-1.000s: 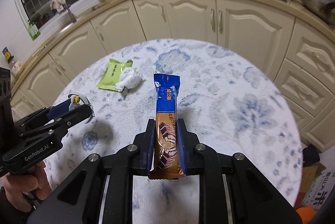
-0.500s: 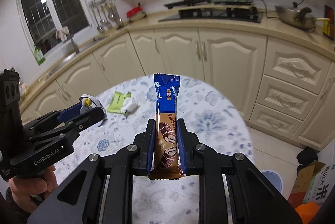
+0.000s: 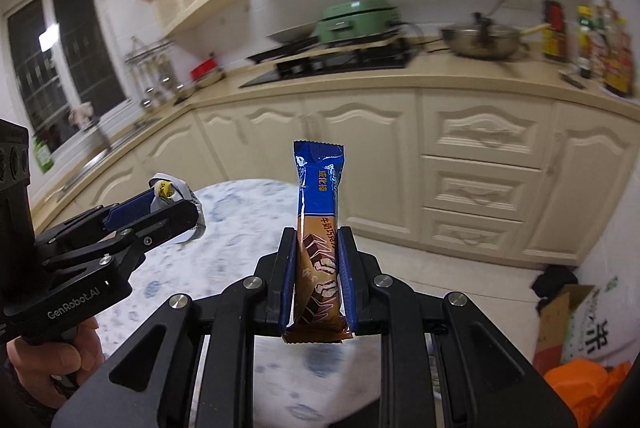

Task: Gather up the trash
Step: 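Lift the packet and chocolate bar and carry both tools to the blue bin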

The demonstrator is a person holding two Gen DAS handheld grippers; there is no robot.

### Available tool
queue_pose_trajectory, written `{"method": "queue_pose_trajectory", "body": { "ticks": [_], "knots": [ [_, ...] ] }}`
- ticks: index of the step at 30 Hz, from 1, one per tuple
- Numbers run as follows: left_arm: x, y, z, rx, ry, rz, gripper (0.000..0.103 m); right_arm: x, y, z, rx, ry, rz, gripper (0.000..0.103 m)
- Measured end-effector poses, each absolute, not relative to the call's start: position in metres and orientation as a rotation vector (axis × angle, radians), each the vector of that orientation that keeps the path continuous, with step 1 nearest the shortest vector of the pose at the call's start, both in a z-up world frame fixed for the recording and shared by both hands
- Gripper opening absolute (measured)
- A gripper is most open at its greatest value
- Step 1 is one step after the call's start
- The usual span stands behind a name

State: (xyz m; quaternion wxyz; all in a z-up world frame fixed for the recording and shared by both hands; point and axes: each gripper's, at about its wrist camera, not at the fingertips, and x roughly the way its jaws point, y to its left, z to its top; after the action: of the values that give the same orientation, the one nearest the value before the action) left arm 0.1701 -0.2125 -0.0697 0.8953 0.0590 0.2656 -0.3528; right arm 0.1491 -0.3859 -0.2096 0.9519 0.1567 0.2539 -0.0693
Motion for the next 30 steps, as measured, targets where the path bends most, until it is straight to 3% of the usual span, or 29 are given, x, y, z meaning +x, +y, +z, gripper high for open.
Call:
{"method": "queue_pose_trajectory", "body": {
  "ticks": [12,26,30],
  "knots": [
    [0.190,-0.338,-0.105,0.216,0.664,-0.951,0.039,0.085,-0.498,-0.249,0.428,0.555,-0.379,0.020],
    [0.256,-0.477,-0.176,0.341,0.883,-1.035,0.039,0.081,-0.582,-0.335,0.585,0.674,-0.464,0.020],
    [0.274,-0.521,-0.202,0.389,0.966,-1.026,0.043,0.086,-0.603,-0.361,0.656,0.704,-0.465,0.022]
  ]
}}
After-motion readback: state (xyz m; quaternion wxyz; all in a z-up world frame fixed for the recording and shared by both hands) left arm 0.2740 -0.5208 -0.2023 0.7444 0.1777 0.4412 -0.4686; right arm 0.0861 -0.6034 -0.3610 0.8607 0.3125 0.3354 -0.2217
